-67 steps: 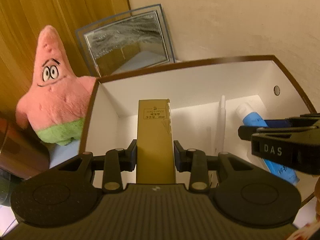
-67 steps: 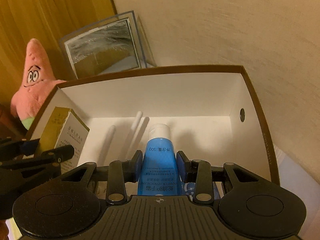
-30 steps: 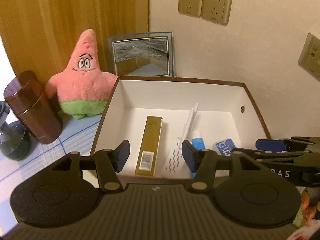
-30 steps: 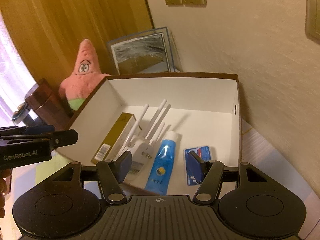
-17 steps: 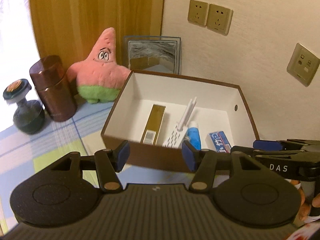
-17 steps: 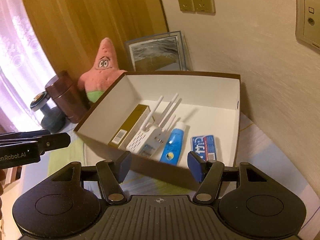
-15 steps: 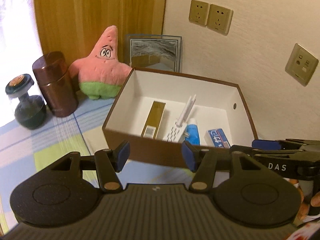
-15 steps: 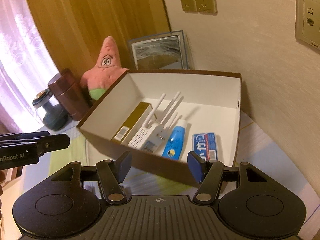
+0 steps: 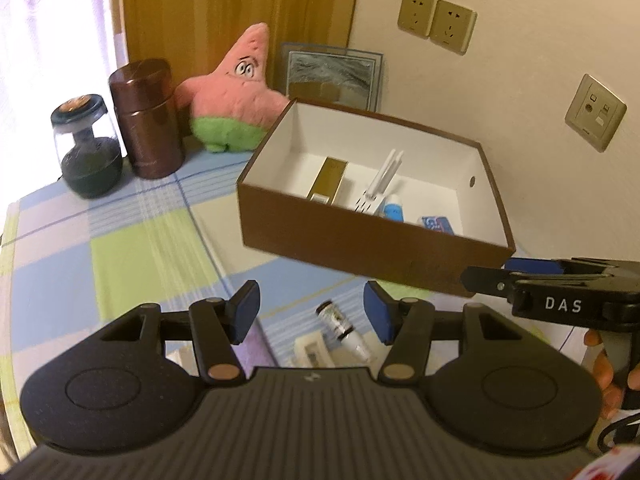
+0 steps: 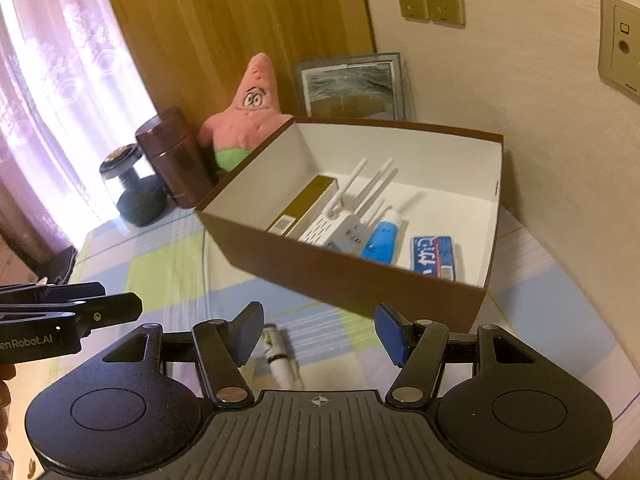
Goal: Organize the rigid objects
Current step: 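Withdraw both tools from the brown box back over the table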
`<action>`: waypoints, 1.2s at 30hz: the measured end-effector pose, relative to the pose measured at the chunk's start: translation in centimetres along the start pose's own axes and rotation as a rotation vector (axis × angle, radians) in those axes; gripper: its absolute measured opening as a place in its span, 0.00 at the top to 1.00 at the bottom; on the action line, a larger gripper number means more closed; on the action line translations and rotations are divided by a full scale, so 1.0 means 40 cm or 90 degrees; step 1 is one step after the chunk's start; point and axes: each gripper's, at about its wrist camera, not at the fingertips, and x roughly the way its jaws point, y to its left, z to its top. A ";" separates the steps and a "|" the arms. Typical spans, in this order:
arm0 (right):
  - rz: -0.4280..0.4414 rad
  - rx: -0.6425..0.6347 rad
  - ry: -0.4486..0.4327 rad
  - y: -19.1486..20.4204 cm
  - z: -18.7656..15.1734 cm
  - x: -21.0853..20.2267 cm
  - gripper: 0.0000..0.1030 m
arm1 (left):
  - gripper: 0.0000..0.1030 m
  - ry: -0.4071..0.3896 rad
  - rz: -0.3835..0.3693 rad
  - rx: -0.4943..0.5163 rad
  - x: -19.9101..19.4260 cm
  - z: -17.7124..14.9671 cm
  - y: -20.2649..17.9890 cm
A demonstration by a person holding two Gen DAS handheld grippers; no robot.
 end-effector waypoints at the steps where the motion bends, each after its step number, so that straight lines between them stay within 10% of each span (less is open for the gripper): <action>1: 0.003 -0.004 0.002 0.005 -0.008 -0.003 0.43 | 0.48 0.002 0.003 -0.003 -0.006 -0.011 0.004; 36: 0.056 -0.055 0.095 0.088 -0.159 0.031 0.43 | 0.48 0.082 0.072 -0.097 -0.079 -0.248 0.095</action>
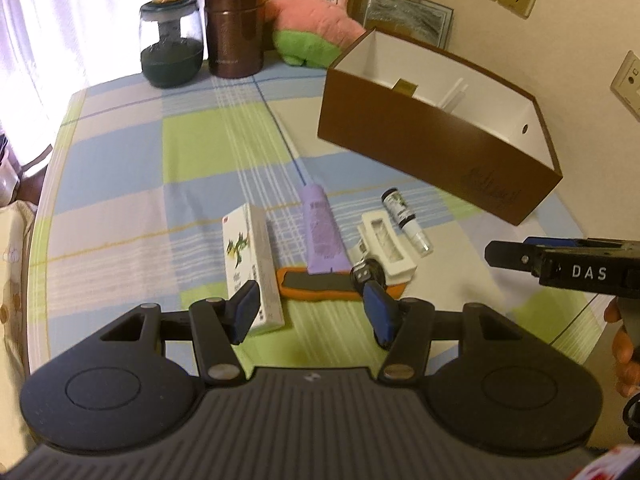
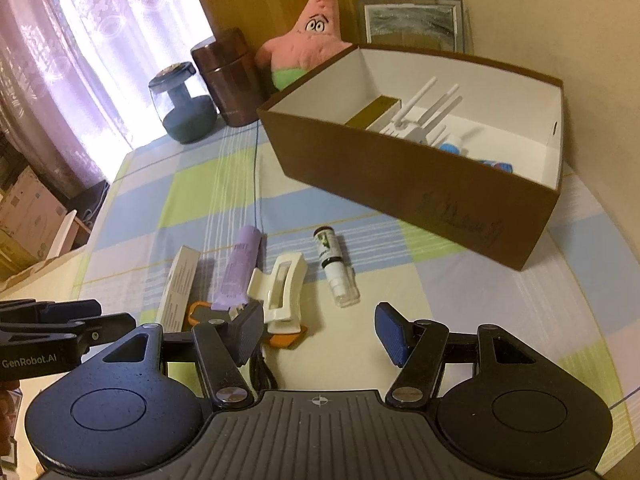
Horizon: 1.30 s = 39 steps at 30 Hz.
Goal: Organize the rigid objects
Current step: 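Withdraw both tools from the brown box back over the table, then close left gripper on white parrot medicine box while right gripper grasps small brown bottle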
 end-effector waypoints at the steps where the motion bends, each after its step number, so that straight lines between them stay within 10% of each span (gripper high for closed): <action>1: 0.002 -0.001 0.002 0.002 -0.003 0.002 0.43 | 0.48 0.003 0.002 -0.002 0.002 -0.004 0.002; 39: 0.019 -0.060 0.046 -0.043 0.000 0.197 0.43 | 0.50 0.050 0.073 0.000 0.203 -0.007 0.048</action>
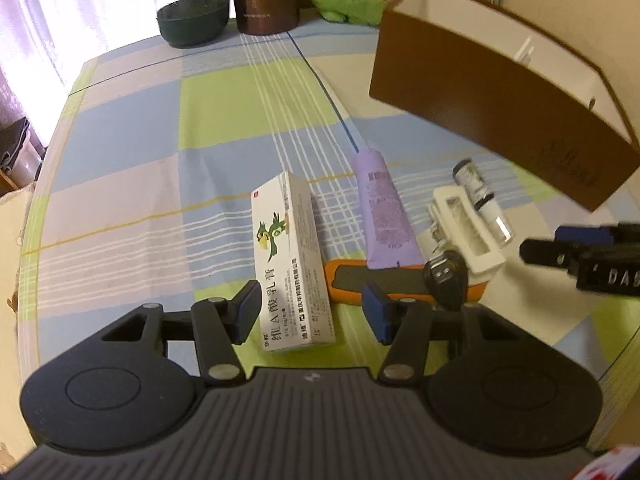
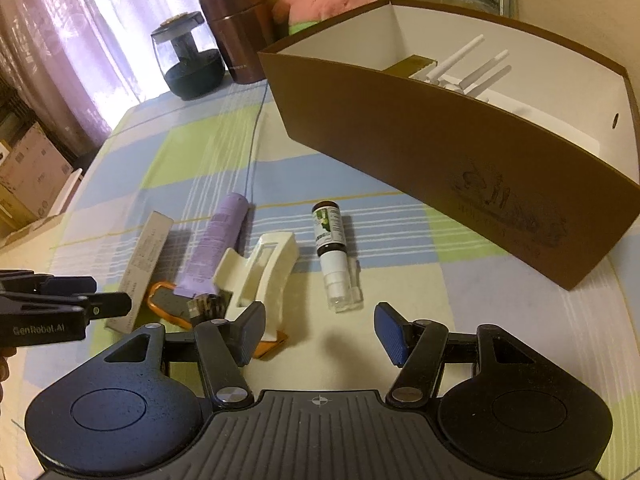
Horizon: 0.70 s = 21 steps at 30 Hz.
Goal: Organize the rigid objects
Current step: 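Close left gripper on white parrot medicine box while right gripper grasps small brown bottle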
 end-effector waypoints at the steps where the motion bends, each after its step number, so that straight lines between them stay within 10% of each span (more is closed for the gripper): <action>1: -0.001 0.003 0.003 -0.004 0.001 0.005 0.43 | 0.50 0.007 0.001 0.009 0.009 -0.003 -0.002; 21: 0.005 0.005 0.043 -0.013 0.014 0.062 0.43 | 0.63 0.032 0.026 -0.051 0.064 -0.008 0.112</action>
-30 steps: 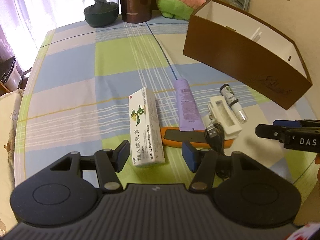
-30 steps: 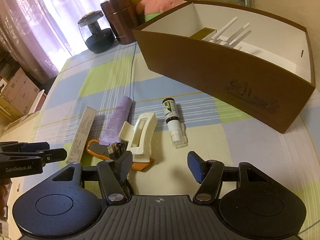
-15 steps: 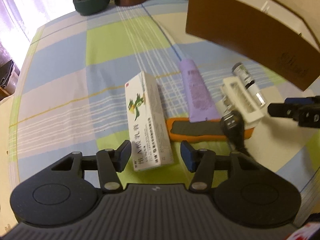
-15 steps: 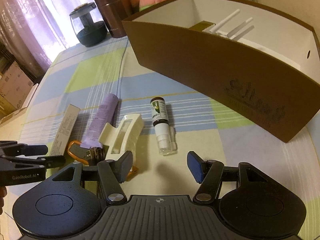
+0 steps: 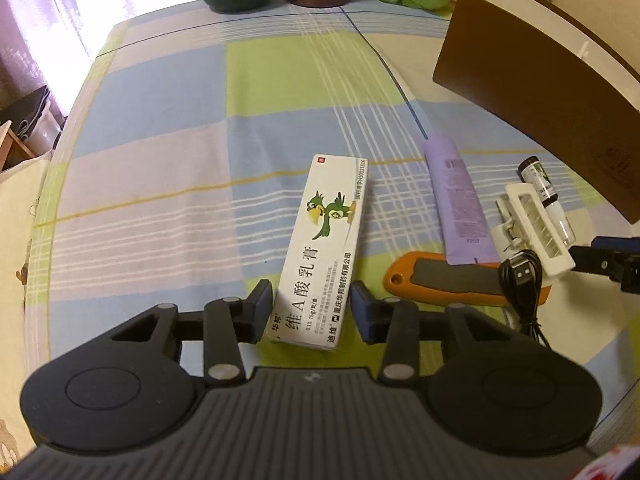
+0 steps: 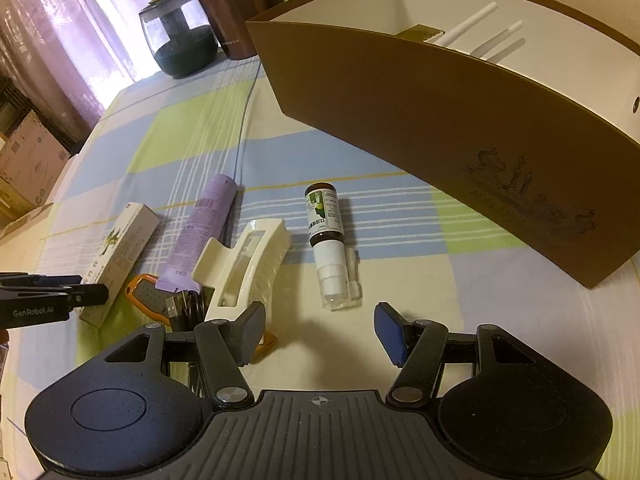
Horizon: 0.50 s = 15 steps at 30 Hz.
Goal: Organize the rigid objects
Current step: 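Close left gripper on white parrot medicine box while right gripper grasps small brown bottle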
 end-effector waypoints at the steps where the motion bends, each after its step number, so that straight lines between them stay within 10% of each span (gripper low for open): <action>1: 0.000 0.000 0.001 -0.001 0.001 0.002 0.43 | 0.63 0.001 -0.007 0.006 0.002 0.003 0.001; 15: 0.007 -0.024 -0.017 -0.001 0.028 0.029 0.43 | 0.68 -0.021 0.001 0.046 0.069 0.064 -0.015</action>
